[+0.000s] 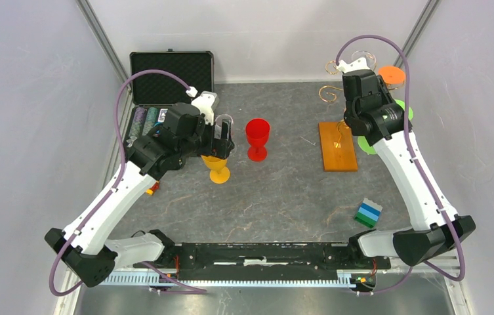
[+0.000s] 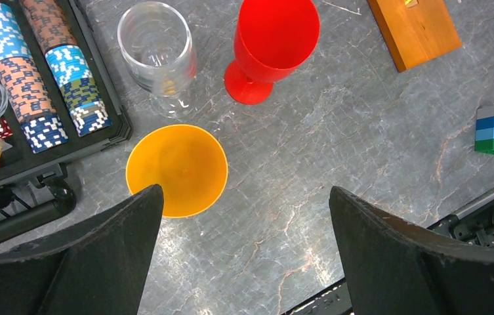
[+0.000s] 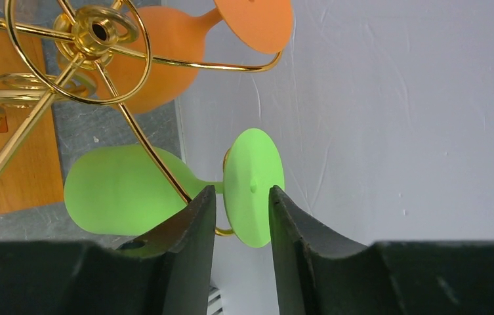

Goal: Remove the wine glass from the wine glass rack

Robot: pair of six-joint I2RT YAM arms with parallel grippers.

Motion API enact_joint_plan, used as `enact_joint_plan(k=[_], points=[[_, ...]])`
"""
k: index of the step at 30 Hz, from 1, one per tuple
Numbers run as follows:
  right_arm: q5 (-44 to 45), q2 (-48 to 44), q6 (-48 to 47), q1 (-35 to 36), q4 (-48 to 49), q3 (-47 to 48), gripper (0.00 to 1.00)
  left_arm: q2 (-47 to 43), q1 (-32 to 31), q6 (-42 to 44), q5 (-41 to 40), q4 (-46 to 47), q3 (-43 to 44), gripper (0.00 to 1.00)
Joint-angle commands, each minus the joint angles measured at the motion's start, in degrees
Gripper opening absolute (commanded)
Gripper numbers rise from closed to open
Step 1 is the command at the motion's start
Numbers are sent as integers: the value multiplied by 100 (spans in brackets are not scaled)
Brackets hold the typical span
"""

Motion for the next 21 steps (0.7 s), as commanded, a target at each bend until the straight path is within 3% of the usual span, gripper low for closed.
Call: enact_joint_plan(k=[1,14,18,21], points=[[165,-23,-149,-50,231,-65,39,-170,-11,246,20,253,-33,100],[365,-63,-264,-68,309,-410,18,-271,-12,211,58,270,-32,100],[518,-76,-330,-78,383,-441,16,-266,-11,211,68,270,-30,100],[592,-83,-376,-77,427,-465,5,-246,-13,202,78,270,-24,100]])
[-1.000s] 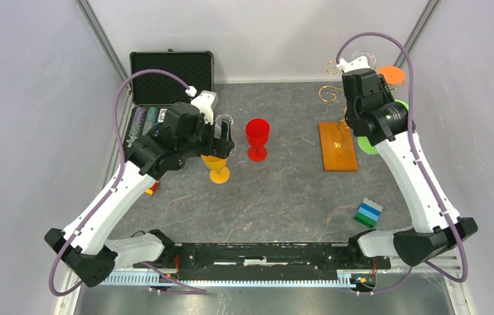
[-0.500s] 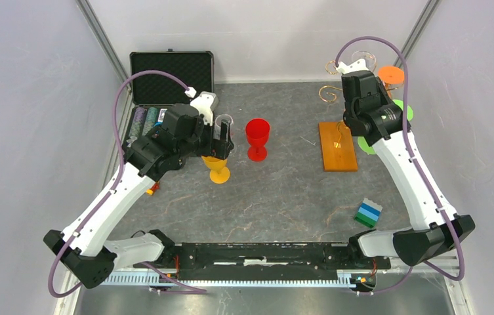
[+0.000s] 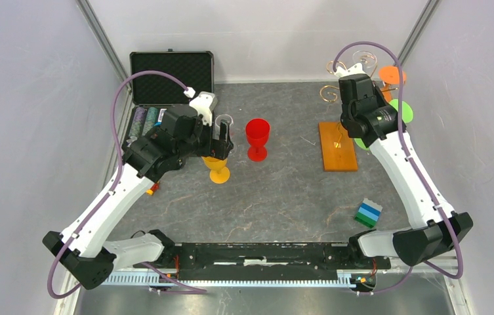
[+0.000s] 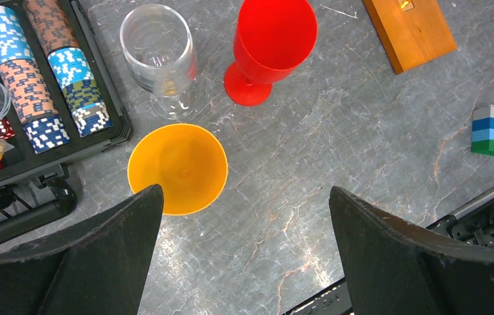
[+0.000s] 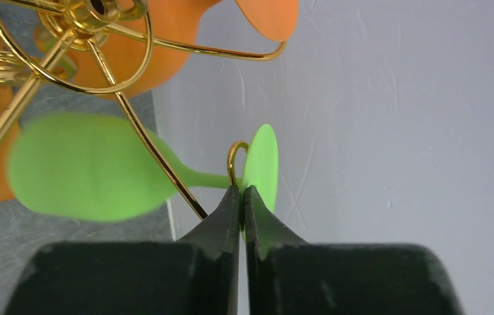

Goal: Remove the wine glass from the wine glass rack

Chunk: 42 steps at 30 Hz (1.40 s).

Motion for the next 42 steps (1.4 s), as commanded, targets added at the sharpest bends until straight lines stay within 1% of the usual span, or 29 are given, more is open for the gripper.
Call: enact_joint_plan(k=[1,7,12,16,21,27,34,38,42], points=[[333,-91,-90,-28,181,-59,0,-120,-11,200,69,252,28,100],[515,-127,-286,-13,203,-83,0,-135,-11,209,71,256,16,100],[592,-50,-295,90,77,177,0,-143,-13,209,72,252,19,100],[920,25,-309,424,-154,383,0,-158,-11,209,65,253,6,100],[1439,22,-278,991,-406,212,0,-161,-11,205,50,254,-29,100],[1512,45,-264,1088,-379,166,0,-111,-14,200,60,253,-11,100],[1633,215,-744,1088,276,162,0,-107,-12,174,67,254,-33,100],[1742,250,-1250,1081,1027,91,0,-135,-11,183,62,252,-29,100],[1757,179,-1922,964,1913,-176,0,-152,-11,191,51,255,-37,100]])
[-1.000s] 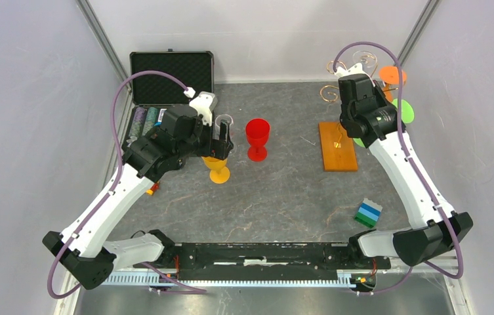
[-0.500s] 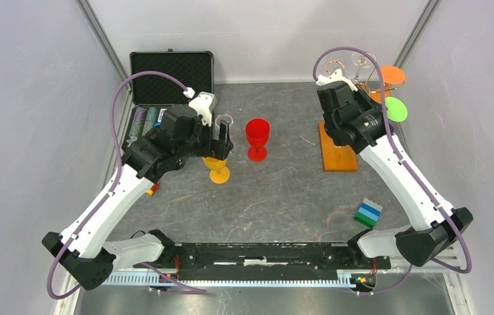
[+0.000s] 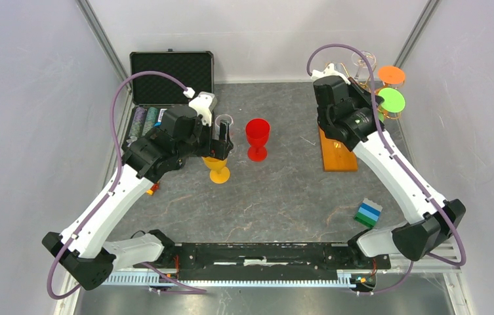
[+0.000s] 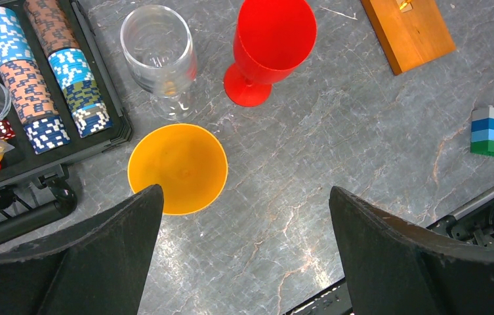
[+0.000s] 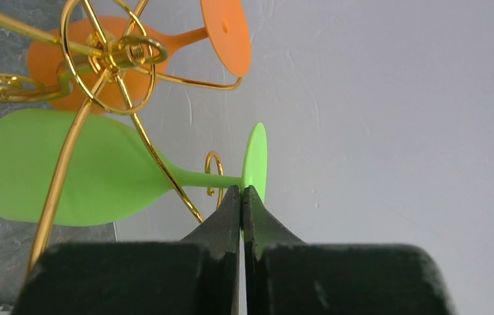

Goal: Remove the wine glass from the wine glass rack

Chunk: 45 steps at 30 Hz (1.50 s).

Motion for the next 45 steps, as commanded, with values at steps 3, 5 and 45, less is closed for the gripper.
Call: enact_joint_plan(k=[3,5,45], points=[[135,-140,-1087,-248,1669,-313,0,-133,-11,191,45,236,-24,100],[-11,-153,-1237,-390,1873,-377,0,-134,-11,191,51,244,-25,100],[-829,-1095,1486,-989,-1316,-100,0,-441,-11,23,-193,961,-195,100]])
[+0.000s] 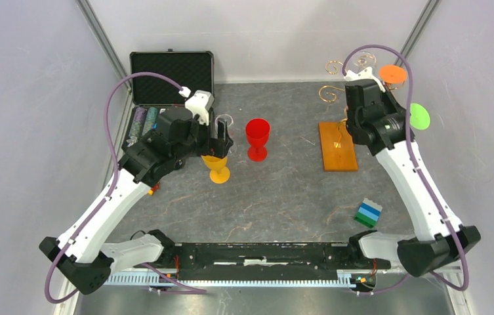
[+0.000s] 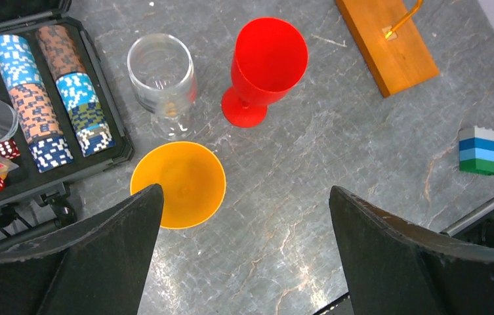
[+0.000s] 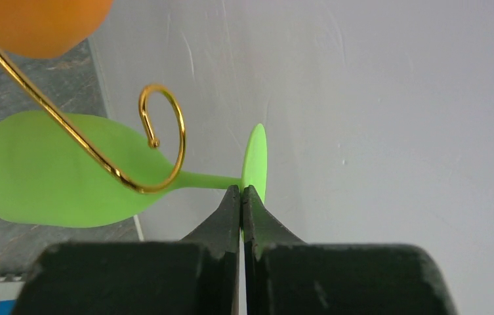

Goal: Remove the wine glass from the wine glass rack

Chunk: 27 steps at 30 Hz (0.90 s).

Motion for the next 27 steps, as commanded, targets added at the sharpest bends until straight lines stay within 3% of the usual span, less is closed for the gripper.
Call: enact_joint_plan(k=[1,8,15,27], points=[[-441,-560,914,62,-810,121,0,-295,-11,6,-114,654,-42,100],[-1843,-1154,1257,73,-737,70,0,-407,-11,-220,340,1032,-225,100],[-4946,-1840,1398,73,-196,285,0,-378,-16,-303,495,1091,-190,100],[-8167,-2234,1769,73,774,-58,0,-493,-11,-420,640,1144,-210,100]])
